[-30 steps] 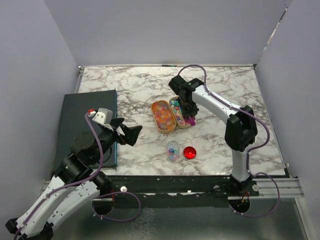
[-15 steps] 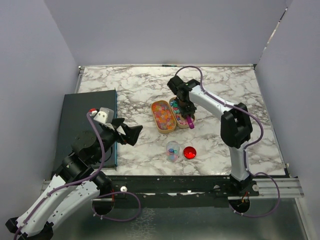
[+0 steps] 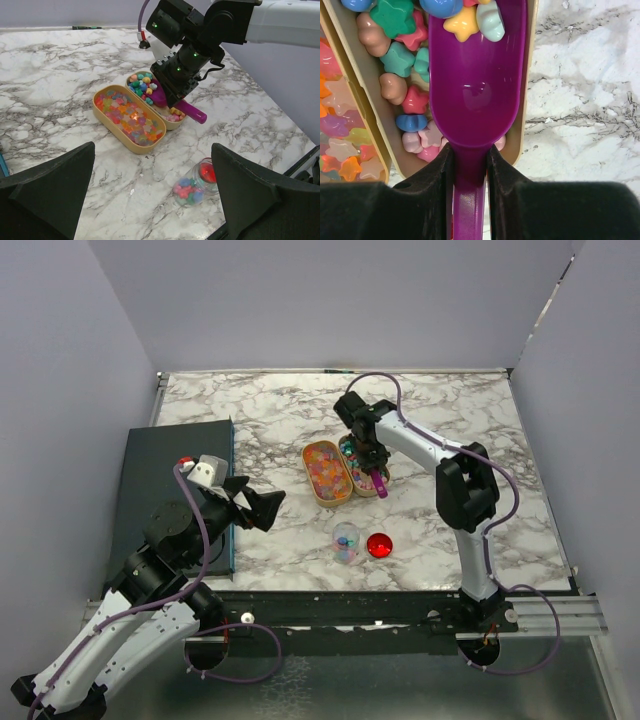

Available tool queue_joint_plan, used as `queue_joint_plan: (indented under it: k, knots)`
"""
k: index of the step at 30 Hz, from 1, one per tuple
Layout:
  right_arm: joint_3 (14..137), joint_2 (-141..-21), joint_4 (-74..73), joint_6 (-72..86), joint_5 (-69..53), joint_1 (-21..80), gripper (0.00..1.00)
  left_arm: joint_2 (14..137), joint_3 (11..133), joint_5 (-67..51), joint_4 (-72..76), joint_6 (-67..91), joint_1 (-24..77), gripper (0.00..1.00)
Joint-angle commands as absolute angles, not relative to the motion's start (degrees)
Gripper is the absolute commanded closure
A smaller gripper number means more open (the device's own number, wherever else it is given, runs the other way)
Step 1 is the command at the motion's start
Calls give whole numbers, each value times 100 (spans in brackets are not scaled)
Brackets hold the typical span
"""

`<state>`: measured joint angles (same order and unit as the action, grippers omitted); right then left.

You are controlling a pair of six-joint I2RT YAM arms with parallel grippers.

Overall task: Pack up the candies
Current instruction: Scoop the fake candies from the storage box.

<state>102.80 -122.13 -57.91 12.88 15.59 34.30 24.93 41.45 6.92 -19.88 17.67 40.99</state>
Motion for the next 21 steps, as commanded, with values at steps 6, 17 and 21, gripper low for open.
queue_joint_plan:
  k: [6, 17, 21]
  knots:
    - [10208, -12463, -5386, 1102, 1380, 3334, 99, 2531, 4236, 756, -2105, 1679, 4109, 1]
    - [9899, -12438, -5090, 1028, 1336, 3322, 99, 2536, 4239, 730, -2105, 1670, 4113, 1]
    - [9716, -12329, -5111, 1063, 1332, 3323, 99, 2531, 4240, 721, -2109, 1670, 4113, 1]
